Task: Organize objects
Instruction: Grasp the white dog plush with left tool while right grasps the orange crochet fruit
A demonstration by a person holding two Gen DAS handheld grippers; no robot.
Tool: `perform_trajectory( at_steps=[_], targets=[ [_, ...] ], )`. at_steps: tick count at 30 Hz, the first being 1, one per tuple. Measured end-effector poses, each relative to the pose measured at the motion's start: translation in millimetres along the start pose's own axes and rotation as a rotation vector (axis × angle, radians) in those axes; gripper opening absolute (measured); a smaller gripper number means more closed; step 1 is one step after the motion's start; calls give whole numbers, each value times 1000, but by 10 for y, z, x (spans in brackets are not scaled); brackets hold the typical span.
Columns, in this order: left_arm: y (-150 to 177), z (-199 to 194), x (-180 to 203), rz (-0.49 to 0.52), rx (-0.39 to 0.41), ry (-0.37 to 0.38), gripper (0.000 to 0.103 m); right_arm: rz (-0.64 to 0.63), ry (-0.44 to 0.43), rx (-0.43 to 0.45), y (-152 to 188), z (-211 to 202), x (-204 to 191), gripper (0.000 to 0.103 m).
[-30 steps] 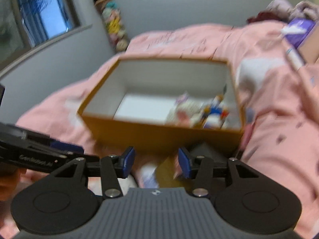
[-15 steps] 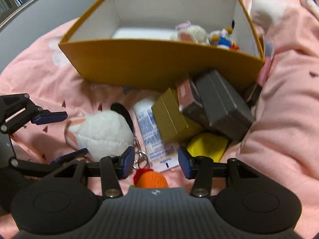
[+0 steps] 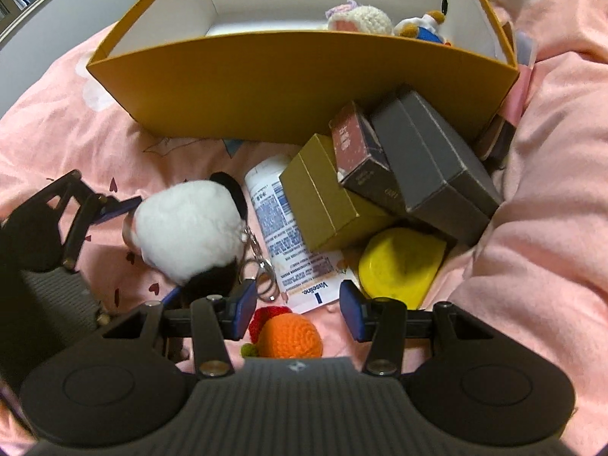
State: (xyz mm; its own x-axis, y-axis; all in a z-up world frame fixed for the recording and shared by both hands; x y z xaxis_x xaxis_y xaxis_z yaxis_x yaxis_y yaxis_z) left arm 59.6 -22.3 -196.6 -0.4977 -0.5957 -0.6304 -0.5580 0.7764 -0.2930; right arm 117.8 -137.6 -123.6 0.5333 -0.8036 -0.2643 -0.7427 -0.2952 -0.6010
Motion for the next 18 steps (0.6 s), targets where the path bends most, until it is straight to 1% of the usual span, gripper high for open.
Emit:
perform_trajectory(
  at_steps=[3,5,9,14,18],
  targets=[
    [3,69,-26,-16,-8,-13,90,5,-3,-7,3,-9,6,51],
    [7,88,-64,-49,3,-22,89,8,-4,-10,6,-21,15,51],
    [46,67,-223,-179,24,-2,82,3,-5,-8,10,-56,23,51],
    [102,-15,-454,-372,49,59,78,4,-12,-5,20,-100,37,51],
    [152,-107,-660,-581,68,171,77,-25,-21,-18,53,-112,-12,51]
  ],
)
Point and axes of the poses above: each gripper's, at about its wrist camera, not at the fingertips, and z roughly the way its jaws point, x to its right, y to its underside, the point moved 7 cm from there along z, roughly the way its jaws point, and after that the axes turned 13 degrees about x, right-handed, at the moved point
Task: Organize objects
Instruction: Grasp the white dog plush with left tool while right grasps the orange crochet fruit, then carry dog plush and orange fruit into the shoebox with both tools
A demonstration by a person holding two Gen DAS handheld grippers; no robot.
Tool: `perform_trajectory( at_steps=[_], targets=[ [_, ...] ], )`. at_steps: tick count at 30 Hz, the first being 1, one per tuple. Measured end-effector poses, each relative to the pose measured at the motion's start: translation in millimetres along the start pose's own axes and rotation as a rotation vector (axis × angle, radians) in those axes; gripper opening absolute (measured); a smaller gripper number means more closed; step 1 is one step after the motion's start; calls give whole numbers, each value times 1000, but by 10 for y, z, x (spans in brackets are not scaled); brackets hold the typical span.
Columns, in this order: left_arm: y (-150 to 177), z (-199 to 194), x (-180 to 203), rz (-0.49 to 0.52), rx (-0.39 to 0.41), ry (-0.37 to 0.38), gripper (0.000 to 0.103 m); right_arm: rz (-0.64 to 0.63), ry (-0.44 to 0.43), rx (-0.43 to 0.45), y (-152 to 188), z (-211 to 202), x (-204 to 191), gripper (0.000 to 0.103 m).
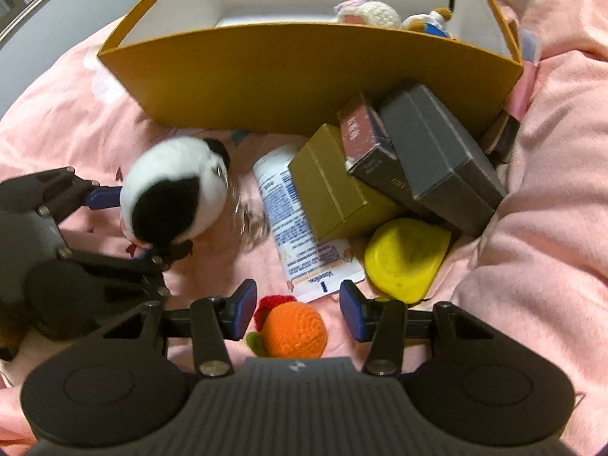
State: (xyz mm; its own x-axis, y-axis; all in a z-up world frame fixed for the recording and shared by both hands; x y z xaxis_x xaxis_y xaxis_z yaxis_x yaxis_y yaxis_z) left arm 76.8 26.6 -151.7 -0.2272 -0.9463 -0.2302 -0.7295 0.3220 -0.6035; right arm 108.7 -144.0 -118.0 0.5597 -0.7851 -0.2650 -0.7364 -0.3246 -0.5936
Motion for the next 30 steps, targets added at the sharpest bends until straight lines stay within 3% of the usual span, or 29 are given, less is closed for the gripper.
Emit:
perform_trajectory(
  at_steps=[5,8,16,20,27,30],
  targets=[
    [-60,-147,-190,-274,0,148,77,-50,-16,-57,83,77,-82,51],
    [-119,-227,-226,-385,10,210,77,-53,-27,-97,130,151,-75,52],
    [-166,-331,-223,-504,16,259,77,-98,0,-182,237,319,-46,52],
    [-277,-479,-213,-517,58,290,77,-111,-5,-132,175,176,-64,51],
    [-586,-770,-281,-520,148,316,77,-190,-79,96,-228,-370,-223,51],
    [-771,-842,-389,-566,188,332,77,-258,-55,203,-464,-583,-244,51]
  ],
)
Point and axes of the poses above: each gripper's, at about its wrist camera, not at the fingertips, and z roughly the way its jaws point, x to its right, y to its underside, the point moved 7 cm from there along z, roughly the way its jaws point, and after that the axes turned 13 degrees about x, right-handed, at the moved point
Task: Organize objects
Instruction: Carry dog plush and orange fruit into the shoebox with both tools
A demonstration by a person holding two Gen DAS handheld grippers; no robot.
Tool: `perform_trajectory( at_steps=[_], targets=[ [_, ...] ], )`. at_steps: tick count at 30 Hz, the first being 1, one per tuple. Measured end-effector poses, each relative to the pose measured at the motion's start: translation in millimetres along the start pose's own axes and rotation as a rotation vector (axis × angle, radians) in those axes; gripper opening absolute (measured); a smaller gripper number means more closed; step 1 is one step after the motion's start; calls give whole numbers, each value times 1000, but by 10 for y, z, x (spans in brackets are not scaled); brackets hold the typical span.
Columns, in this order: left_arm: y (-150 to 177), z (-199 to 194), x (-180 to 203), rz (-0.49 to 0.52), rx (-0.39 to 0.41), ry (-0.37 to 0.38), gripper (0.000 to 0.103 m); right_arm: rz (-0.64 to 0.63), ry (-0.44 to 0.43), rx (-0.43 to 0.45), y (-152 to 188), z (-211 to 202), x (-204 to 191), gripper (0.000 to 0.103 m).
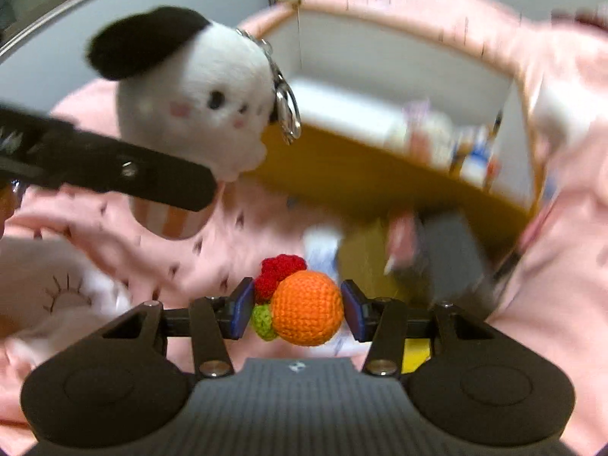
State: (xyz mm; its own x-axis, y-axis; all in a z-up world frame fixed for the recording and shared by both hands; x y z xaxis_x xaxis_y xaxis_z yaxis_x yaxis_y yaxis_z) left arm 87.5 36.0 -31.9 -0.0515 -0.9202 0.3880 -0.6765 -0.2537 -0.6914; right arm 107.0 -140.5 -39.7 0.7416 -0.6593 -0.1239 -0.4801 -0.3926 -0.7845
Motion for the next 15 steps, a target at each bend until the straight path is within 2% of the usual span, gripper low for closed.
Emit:
perform_trajectory(
  at_steps=[4,9,15],
  targets=[
    [-321,57,43,-49,50,16,77,-20,48,129,-405,-110,86,51],
    [-662,248,84,-93,60,47,77,-61,140,234,-827,-103,213,51],
    [-884,571,-57,-158,61,2,77,-41,218,248,-923,15,360,51]
  ],
)
Point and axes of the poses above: each gripper's, at about its wrist camera, not at the fingertips, and z roughly the way its jaws point, x to its right, y to its underside, the point moved 7 cm from there along z, roughly the way its jaws point, and after that the axes turned 13 degrees about x, right-handed, at the moved point
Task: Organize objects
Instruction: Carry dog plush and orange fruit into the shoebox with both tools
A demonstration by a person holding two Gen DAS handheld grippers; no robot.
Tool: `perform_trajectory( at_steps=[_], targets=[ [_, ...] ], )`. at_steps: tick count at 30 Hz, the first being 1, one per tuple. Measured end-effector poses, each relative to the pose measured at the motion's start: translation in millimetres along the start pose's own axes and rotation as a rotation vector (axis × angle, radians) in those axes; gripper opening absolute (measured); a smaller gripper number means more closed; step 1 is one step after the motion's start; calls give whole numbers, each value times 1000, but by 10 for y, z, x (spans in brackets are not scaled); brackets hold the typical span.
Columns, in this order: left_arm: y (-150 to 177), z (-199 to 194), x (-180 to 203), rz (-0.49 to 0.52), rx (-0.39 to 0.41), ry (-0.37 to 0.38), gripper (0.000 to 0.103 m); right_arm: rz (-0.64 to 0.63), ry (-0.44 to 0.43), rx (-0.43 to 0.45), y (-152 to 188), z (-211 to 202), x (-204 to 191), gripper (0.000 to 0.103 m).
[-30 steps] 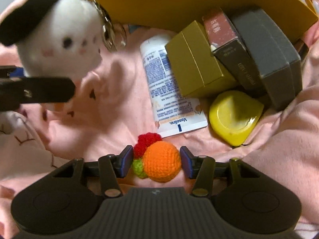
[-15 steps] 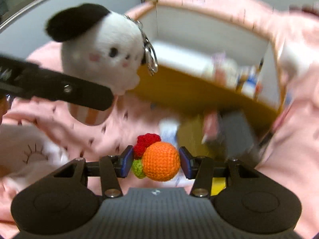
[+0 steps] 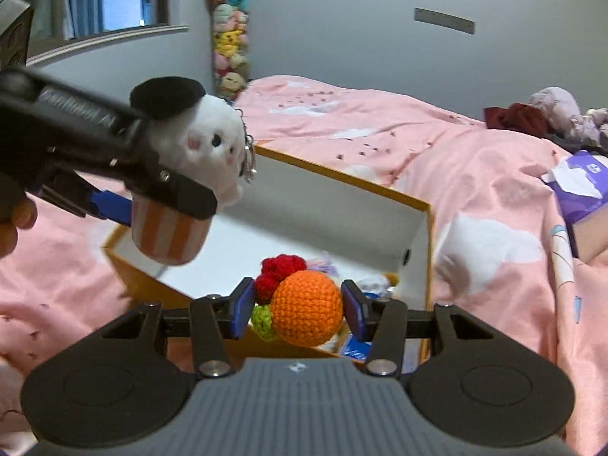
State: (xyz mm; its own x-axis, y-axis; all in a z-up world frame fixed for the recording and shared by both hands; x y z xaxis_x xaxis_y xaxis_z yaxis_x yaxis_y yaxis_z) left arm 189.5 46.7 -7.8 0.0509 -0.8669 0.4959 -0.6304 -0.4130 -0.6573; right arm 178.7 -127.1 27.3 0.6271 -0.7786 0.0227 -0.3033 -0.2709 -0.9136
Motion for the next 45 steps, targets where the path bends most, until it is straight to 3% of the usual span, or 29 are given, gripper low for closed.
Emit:
perform_trajectory(
  at_steps=[10,17,26,34,45],
  targets=[
    [295,725,-337,-102,-163,-130,77,52,45,-33,214,255,147,51],
    [432,921,-376,-72,-225,-181,79,116,41,-67,320,364,205,51],
    [535,965,-308,20,-302,-186,80,177,54,-92,416,375,309,51],
    [445,789,-187,61,-264,-117,78,153,52,-79,416,350,273,51],
    [29,540,-144,157,-81,-152,72,155,55,-73,424,354,280,52]
  ],
)
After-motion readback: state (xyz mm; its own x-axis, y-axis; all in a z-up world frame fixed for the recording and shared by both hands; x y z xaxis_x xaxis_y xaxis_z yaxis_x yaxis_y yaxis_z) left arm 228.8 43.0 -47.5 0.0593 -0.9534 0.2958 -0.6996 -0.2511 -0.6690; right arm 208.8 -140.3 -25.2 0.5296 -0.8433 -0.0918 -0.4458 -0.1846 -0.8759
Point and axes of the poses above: each gripper's, at about its wrist camera, not at the fingertips, and z roughly the way its jaws point, x to its right, y to its underside, the point moved 7 cm from there along z, roughly the way its jaws point, and after that the axes turned 13 degrees about x, right-handed, at the moved point
